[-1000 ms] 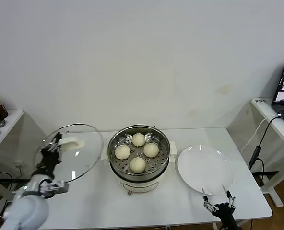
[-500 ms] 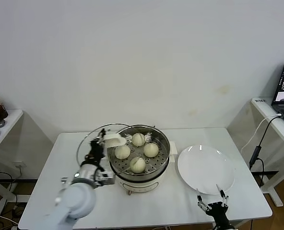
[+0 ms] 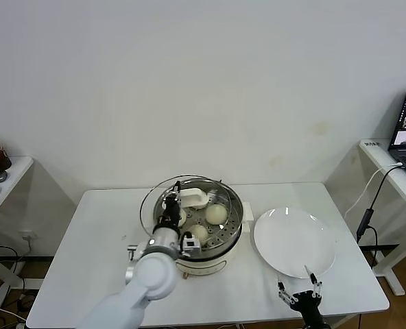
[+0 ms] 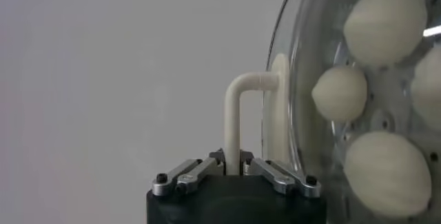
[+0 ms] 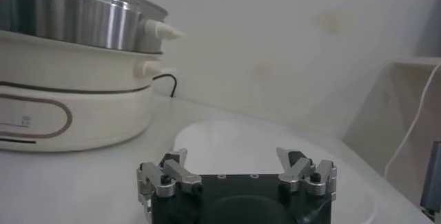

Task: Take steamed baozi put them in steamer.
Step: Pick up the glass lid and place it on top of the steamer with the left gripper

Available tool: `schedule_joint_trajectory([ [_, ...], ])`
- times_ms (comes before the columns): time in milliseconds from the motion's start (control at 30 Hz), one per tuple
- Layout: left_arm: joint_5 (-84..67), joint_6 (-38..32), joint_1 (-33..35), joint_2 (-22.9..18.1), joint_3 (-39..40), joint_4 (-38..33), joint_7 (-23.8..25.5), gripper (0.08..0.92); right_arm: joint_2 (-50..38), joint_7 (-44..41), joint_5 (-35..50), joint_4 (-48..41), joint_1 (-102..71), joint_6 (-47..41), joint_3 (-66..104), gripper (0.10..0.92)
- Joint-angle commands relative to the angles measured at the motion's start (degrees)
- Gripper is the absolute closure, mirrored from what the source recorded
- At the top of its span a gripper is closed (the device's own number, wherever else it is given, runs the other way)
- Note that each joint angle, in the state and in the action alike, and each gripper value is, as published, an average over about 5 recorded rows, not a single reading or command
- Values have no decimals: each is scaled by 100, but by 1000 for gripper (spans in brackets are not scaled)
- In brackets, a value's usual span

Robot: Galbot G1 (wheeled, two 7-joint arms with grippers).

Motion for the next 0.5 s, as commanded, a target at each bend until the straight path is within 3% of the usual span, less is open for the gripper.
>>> schedule_joint_trajectory([
  [33, 360, 131, -283, -546, 341, 572, 47, 825, 18, 26, -95, -19, 1, 16, -43, 203],
  [500, 434, 108, -220, -801, 330, 923, -190, 825, 8, 26, -111, -42, -20, 56, -80, 203],
])
